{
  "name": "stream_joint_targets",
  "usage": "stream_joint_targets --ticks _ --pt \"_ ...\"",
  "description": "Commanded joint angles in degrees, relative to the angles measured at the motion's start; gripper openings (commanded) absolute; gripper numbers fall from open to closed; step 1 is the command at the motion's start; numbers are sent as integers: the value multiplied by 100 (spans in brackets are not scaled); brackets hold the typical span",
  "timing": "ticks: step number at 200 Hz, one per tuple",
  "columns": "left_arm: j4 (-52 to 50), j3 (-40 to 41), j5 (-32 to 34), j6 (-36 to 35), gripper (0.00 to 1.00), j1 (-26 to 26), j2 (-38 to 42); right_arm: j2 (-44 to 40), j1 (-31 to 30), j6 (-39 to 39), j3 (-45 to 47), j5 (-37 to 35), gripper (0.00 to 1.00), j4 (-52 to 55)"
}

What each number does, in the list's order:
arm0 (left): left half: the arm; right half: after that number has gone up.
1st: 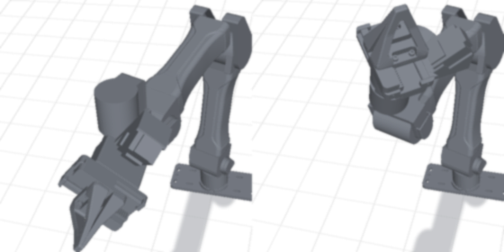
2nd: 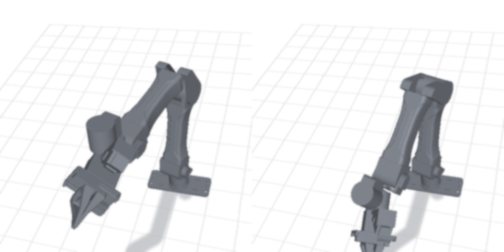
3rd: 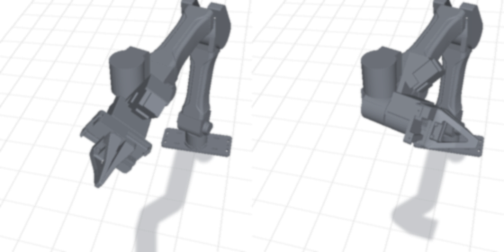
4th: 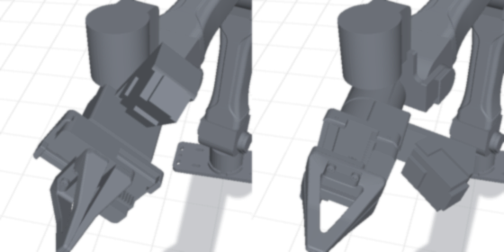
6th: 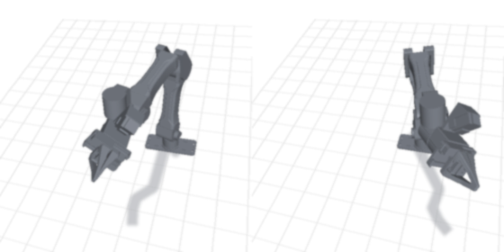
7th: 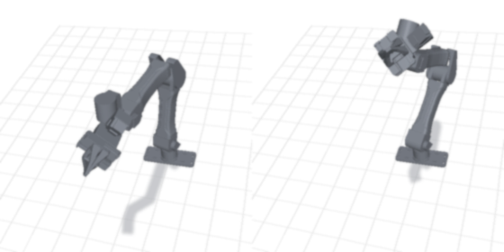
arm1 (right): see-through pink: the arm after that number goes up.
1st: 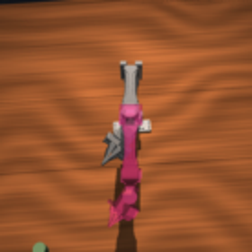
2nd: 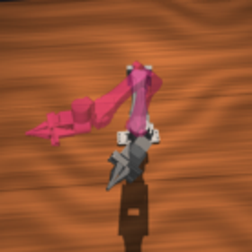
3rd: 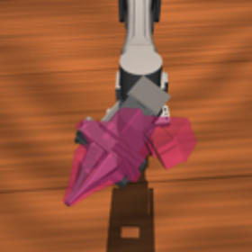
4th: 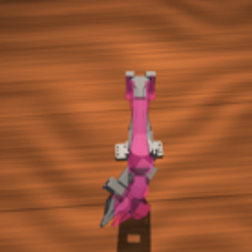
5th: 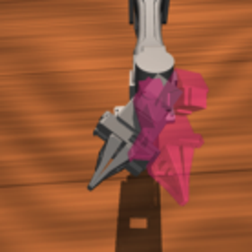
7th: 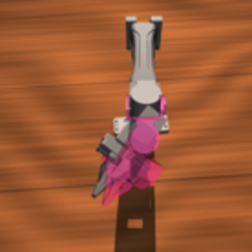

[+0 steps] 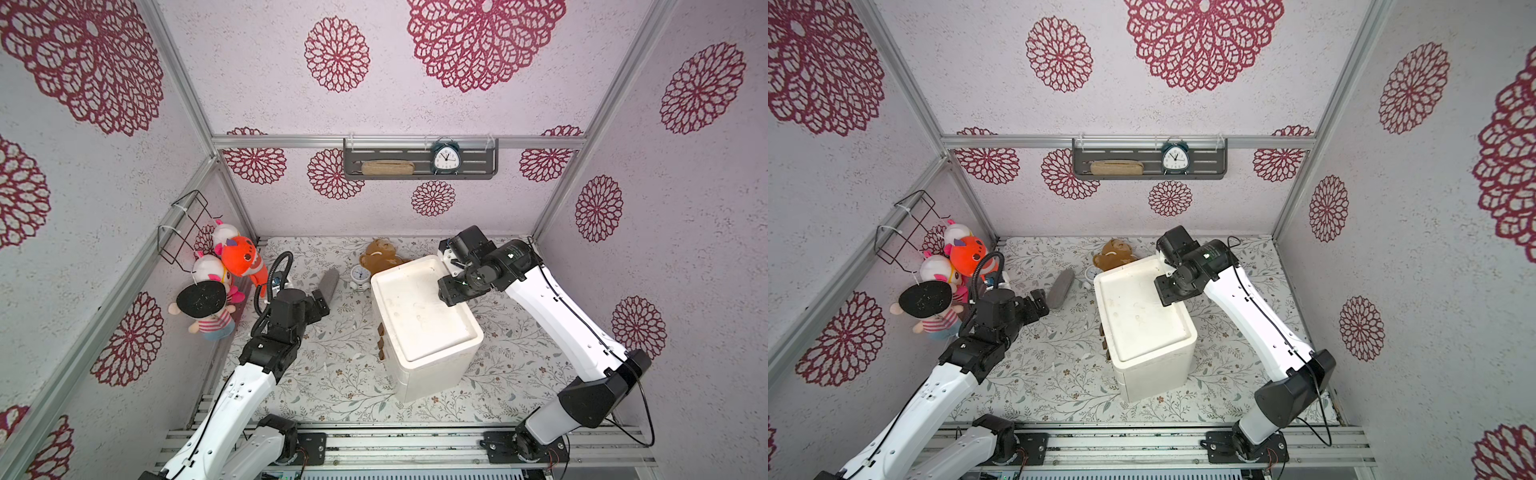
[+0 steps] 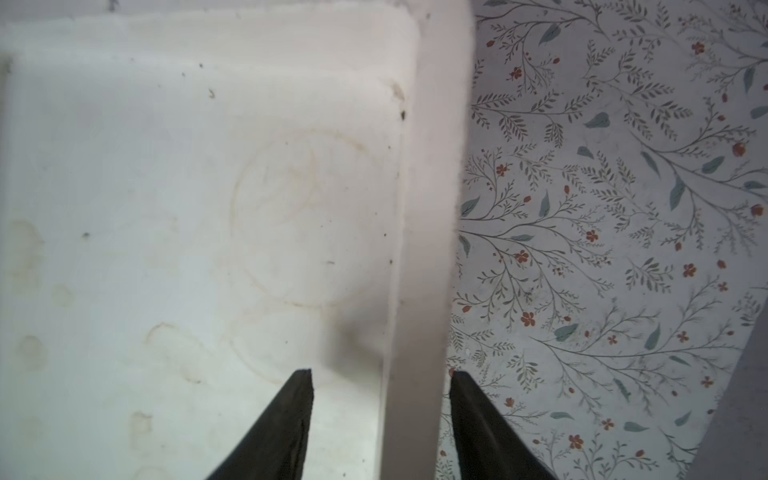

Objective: Take the microphone out of the drawer
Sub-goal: Move the storage box to the center of the board.

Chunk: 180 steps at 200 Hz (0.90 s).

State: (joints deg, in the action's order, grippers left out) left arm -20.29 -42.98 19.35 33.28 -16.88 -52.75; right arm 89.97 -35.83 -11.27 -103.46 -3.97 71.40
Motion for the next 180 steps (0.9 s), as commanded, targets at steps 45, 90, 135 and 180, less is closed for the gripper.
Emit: stream_joint_targets --ticks 45,90,135,180 --pt "361 21 -516 69 97 -114 21 -240 32 -31 89 -619 23 -151" --pt "454 -76 -725 118 97 -167 -60 -164 245 -3 137 -1150 6 -449" --pt "631 -254 -1280 -2 97 -175 -77 -68 631 209 98 -1586 0 -894" --pt "1152 -476 -2778 146 97 -180 -404 -169 993 836 309 -1697 0 -1626"
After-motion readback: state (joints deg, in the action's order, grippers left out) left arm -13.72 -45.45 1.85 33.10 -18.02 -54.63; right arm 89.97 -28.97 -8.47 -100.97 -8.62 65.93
